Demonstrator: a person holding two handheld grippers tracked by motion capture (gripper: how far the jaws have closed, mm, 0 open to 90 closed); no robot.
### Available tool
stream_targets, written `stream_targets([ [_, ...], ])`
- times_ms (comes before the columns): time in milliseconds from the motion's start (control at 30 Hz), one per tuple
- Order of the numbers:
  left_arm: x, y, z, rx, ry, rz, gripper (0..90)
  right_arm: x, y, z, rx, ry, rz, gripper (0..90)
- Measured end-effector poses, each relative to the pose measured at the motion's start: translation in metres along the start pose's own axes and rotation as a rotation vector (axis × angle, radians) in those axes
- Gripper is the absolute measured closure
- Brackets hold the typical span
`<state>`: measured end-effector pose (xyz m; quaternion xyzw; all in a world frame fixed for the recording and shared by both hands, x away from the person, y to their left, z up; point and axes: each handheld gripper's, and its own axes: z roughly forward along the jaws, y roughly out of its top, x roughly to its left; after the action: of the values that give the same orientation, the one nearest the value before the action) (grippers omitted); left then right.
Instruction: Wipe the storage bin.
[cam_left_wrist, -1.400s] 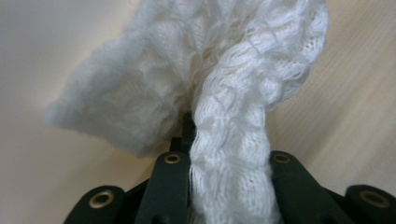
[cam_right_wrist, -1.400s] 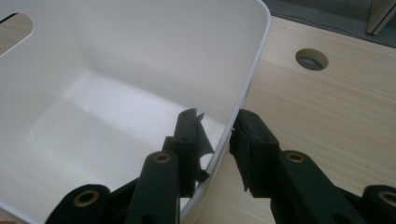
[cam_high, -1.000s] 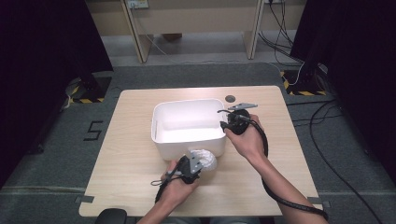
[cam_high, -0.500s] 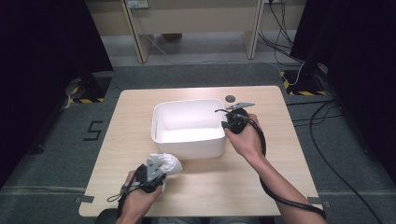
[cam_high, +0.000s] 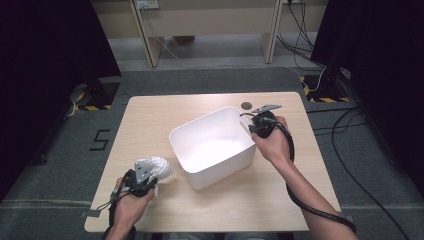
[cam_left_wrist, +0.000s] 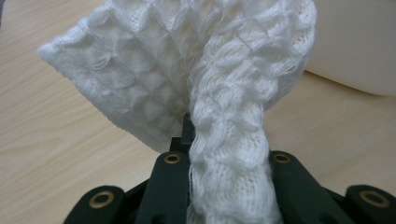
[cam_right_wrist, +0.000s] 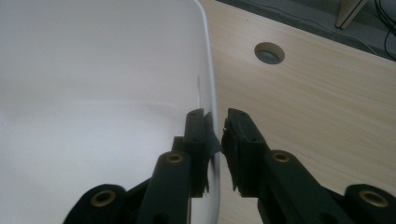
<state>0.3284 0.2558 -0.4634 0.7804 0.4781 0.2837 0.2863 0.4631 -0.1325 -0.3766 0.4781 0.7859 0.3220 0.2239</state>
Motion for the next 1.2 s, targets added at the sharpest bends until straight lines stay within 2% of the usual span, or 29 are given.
stream_targets([
  [100,0.008,0.010,0.008,-0.002,0.022,-0.013,77.1,-0.004,0.001,-0.023,-0.058,0.010,0.023,73.0],
  [167,0.014,0.017,0.015,0.010,0.040,-0.017,77.1,-0.005,0.001,-0.026,-0.061,0.011,0.024,73.3],
  [267,0.023,0.021,0.024,0.021,0.056,-0.032,77.1,-0.013,-0.009,-0.041,-0.043,0.028,0.054,78.4],
  [400,0.032,0.026,0.032,0.037,0.076,-0.052,77.1,-0.016,-0.021,-0.046,-0.017,0.027,0.057,81.0],
  [533,0.037,0.032,0.039,0.043,0.081,-0.063,77.2,-0.016,-0.036,-0.042,0.019,0.050,0.073,82.0],
  [733,0.031,0.043,0.048,0.019,0.067,-0.067,77.1,-0.008,-0.047,-0.035,0.070,0.074,0.063,82.9],
  [800,0.028,0.048,0.050,-0.002,0.057,-0.055,77.1,-0.003,-0.046,-0.034,0.077,0.081,0.051,83.8],
  [833,0.027,0.050,0.050,-0.011,0.056,-0.051,77.1,-0.001,-0.045,-0.034,0.076,0.068,0.036,83.6],
  [867,0.024,0.053,0.052,-0.041,0.053,-0.025,77.1,-0.001,-0.045,-0.033,0.076,0.073,0.040,83.4],
  [1100,0.021,0.057,0.055,-0.057,0.032,0.020,77.2,0.004,-0.046,-0.036,0.091,0.088,0.022,83.2],
  [1200,0.020,0.056,0.056,-0.067,-0.007,0.038,77.2,0.006,-0.047,-0.036,0.092,0.092,0.013,83.7],
])
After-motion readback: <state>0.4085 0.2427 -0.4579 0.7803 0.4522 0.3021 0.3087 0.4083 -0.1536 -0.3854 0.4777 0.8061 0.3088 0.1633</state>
